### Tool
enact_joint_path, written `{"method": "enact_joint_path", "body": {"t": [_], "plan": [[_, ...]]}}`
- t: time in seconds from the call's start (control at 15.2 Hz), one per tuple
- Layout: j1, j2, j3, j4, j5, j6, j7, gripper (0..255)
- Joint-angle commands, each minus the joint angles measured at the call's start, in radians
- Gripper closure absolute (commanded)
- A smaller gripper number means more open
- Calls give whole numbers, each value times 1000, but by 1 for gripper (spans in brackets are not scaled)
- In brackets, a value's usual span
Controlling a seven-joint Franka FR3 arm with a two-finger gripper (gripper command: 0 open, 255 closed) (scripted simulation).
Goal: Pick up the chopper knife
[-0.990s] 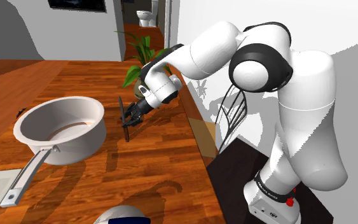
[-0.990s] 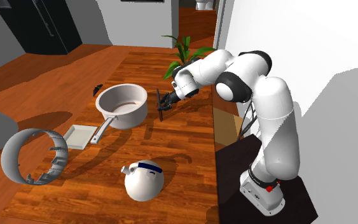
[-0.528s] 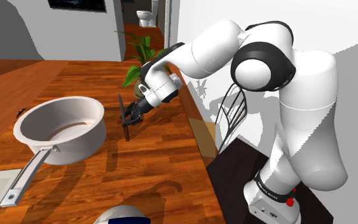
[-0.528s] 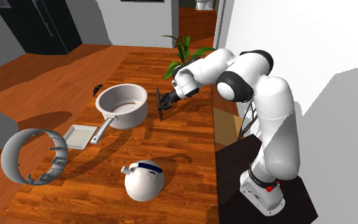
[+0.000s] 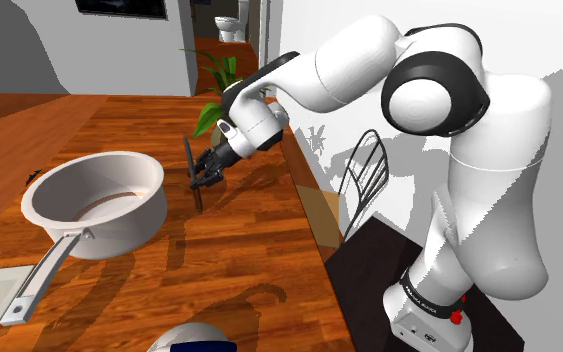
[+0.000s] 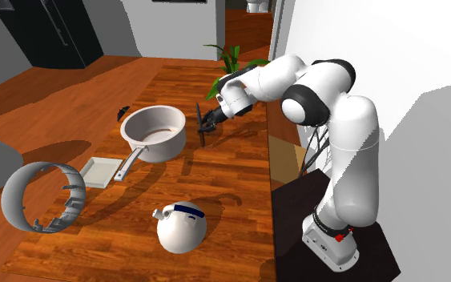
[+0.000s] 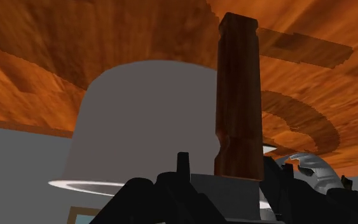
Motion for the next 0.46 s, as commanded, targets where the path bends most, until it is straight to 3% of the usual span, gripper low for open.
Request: {"method": "enact_joint_path", "body": {"t": [0.0,0.4], "plan": [[5,-19,-6,-1,-23,3,23,255],[16,-59,-17,-2,-69,8,71,255]]}}
